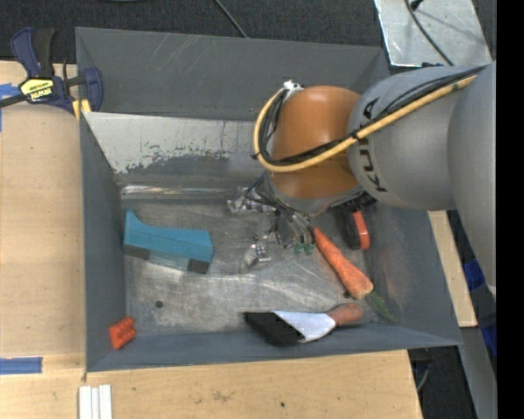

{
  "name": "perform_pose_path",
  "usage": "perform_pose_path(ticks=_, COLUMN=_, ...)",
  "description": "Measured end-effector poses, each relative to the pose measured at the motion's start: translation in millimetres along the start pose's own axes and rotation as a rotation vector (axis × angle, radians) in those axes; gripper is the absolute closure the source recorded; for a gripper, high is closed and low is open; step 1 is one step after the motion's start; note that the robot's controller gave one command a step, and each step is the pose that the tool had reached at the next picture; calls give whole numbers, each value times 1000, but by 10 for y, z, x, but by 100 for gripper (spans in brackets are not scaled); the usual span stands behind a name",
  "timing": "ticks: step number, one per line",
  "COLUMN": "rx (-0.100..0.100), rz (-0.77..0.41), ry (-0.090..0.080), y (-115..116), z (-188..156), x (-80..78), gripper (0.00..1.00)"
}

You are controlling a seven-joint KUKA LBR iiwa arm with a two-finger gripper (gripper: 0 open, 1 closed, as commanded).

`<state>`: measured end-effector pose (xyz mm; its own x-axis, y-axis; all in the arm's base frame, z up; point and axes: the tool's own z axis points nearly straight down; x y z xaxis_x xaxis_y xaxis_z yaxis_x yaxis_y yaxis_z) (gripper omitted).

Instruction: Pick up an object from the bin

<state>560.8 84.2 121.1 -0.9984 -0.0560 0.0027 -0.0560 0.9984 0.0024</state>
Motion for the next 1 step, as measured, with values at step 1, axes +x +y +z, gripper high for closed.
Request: perform_pose_path(ticks=1, rx=3, rz=-92, ry=-9, y=187, z=-12, x=-200, gripper=0)
